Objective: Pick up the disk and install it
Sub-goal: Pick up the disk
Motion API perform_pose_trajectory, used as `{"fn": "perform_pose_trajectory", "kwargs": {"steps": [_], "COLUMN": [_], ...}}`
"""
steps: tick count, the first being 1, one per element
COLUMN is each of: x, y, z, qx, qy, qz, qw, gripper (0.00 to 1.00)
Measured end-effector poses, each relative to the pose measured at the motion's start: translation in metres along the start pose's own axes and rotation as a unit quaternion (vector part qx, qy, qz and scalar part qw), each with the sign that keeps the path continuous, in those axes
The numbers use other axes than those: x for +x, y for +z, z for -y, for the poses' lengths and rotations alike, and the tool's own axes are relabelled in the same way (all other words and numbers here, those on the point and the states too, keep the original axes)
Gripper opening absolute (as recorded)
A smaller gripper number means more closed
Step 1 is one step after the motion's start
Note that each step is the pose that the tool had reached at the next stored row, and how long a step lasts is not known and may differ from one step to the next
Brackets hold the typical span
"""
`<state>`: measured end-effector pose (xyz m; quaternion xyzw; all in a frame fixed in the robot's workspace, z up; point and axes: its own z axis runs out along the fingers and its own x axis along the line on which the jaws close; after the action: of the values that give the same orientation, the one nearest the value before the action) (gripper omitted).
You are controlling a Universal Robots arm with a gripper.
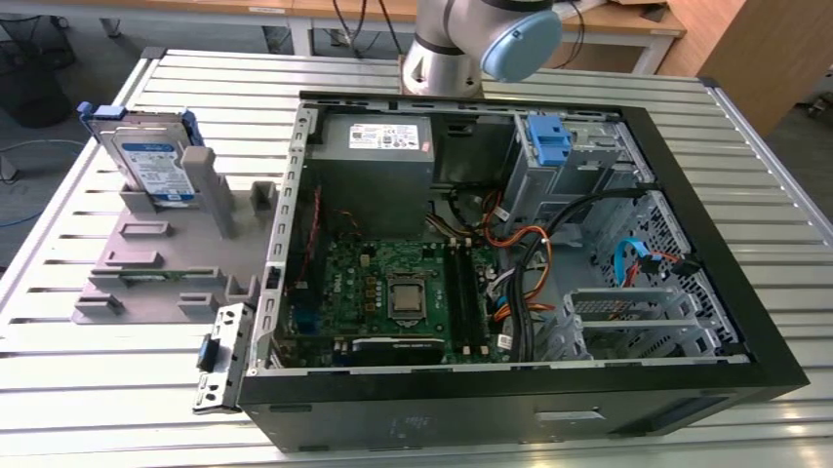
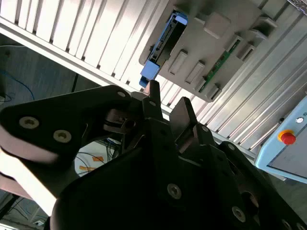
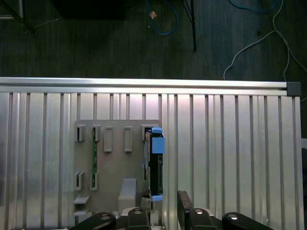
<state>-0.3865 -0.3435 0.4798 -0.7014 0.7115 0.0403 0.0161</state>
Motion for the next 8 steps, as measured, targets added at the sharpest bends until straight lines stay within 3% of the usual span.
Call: {"fn": "perform_pose_trajectory", "kwargs": {"steps": [1,2,3,5,8], "x": [0.0008,0.001,0.001,0.0004,0.0002], "y": [0.0104,0.0122,0.0119,0.005,0.0031], "z": [-0.0001,-0.0001,-0.0002,-0.0004,-0.0005], "qx": [0.0019,0.0023,0.0021,0.0022,0.0024], "qy": [0.0,0.0,0.0,0.0,0.0], "qz": [-0.0001,-0.0001,-0.0002,-0.0002,-0.0001], "qw": [1.0,1.0,1.0,1.0,1.0], "gripper": [0.35,0.35,0.35,0.35,0.35]}}
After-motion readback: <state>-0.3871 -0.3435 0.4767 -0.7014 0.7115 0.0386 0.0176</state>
